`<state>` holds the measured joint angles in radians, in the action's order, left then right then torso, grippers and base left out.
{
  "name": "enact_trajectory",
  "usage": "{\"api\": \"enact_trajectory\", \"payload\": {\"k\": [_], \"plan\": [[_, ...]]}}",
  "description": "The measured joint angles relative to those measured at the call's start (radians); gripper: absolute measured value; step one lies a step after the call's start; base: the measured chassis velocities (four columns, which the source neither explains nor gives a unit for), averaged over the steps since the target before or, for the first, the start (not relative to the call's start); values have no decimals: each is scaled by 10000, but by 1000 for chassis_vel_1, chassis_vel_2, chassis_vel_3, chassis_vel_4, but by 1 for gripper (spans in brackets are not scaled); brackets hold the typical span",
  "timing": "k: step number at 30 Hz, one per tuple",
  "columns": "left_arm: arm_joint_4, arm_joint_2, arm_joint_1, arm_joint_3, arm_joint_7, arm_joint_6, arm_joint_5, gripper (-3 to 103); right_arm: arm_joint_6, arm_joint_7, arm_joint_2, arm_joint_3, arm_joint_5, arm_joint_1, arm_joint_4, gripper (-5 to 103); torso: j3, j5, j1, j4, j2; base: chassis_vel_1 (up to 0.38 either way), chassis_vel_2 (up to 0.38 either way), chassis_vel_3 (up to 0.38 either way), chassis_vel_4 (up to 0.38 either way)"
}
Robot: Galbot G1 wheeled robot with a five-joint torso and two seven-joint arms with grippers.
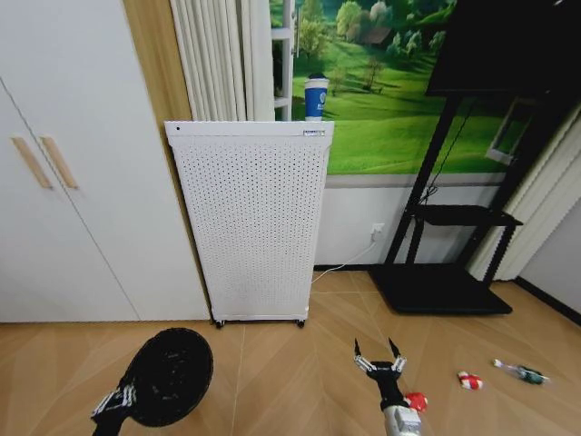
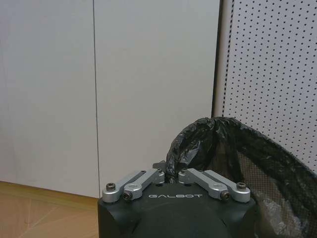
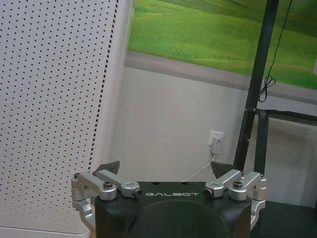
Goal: Pick up the trash bin and place the garbage on the floor into it.
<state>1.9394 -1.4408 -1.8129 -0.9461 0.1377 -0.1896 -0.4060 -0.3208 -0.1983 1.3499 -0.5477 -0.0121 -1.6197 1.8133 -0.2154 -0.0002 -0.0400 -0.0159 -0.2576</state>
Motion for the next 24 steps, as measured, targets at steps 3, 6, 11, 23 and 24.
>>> {"api": "enact_trajectory", "payload": {"k": [3,6,11,23,24], "plan": [[25,3,34,27,-29,18,0,6,20,-5,-12,-23,-19,-2,0,100,1,2,0,0,0,0,0,0,0],[28,-5,44,64,-30,24,8,6,88,-14,-8,-28,-64,-13,10,100,0,2,0,0,0,0,0,0,0],[30,-17,36,94,-26,26,18,6,142,5,58,-22,-74,-72,52,100,0,1,0,-1,0,0,0,0,0],[13,15,20,107,-29,29,13,6,-110,-41,108,-24,12,-122,56,100,1,3,1,0,0,-58,-54,58,67],[12,13,16,112,-27,29,13,6,-131,-52,107,-25,23,-122,48,100,0,2,0,0,-1,-173,-161,155,158]]}}
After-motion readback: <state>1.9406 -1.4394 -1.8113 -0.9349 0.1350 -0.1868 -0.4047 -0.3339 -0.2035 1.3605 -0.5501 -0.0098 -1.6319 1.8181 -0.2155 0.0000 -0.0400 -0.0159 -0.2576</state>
